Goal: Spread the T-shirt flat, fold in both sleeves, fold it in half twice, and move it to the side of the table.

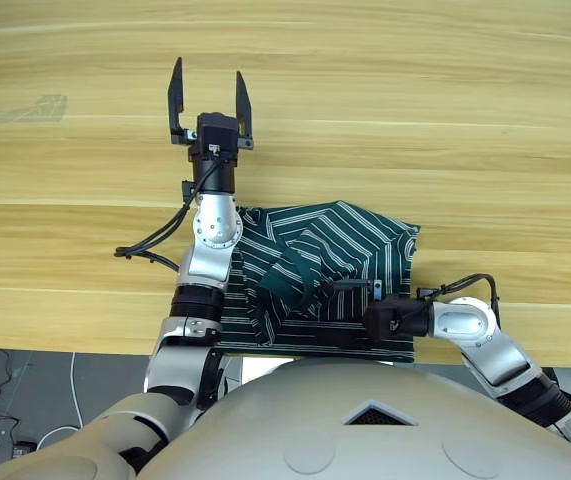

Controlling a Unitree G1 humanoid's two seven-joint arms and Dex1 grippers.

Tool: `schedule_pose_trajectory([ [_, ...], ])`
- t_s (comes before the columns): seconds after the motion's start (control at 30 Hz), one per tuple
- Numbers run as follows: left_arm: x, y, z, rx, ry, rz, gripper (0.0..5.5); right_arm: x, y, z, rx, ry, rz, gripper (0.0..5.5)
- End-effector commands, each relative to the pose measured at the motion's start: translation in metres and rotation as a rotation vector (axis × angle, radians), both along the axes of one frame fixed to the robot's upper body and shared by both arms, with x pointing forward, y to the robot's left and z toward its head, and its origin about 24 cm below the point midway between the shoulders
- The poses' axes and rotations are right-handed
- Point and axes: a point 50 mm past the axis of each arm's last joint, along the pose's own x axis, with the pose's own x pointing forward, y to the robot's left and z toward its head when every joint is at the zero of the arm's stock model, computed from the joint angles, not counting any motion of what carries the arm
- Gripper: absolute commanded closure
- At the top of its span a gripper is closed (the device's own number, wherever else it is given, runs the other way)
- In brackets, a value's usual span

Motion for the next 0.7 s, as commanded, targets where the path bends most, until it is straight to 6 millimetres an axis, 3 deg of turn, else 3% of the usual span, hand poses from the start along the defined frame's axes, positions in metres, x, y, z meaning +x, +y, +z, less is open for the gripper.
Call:
schedule_pose_trajectory([
  [0.03, 0.003, 0.0, 0.003, 0.006, -0.01, 0.003, 1.69, 0.002, 0.003, -0.001, 0.005, 0.007, -0.027, 2.6],
  [0.5, 0.004, 0.003, 0.001, 0.007, -0.004, 0.008, 1.69, 0.009, 0.008, -0.013, 0.007, 0.005, -0.073, 5.29],
  [0.6, 0.007, 0.011, 0.003, -0.001, -0.01, 0.034, 1.69, 0.018, 0.003, -0.002, 0.082, 0.053, -0.117, 5.48],
  [0.7, 0.006, 0.016, 0.008, -0.027, -0.023, 0.04, 1.69, 0.04, -0.005, 0.018, 0.168, 0.022, -0.193, 5.48],
])
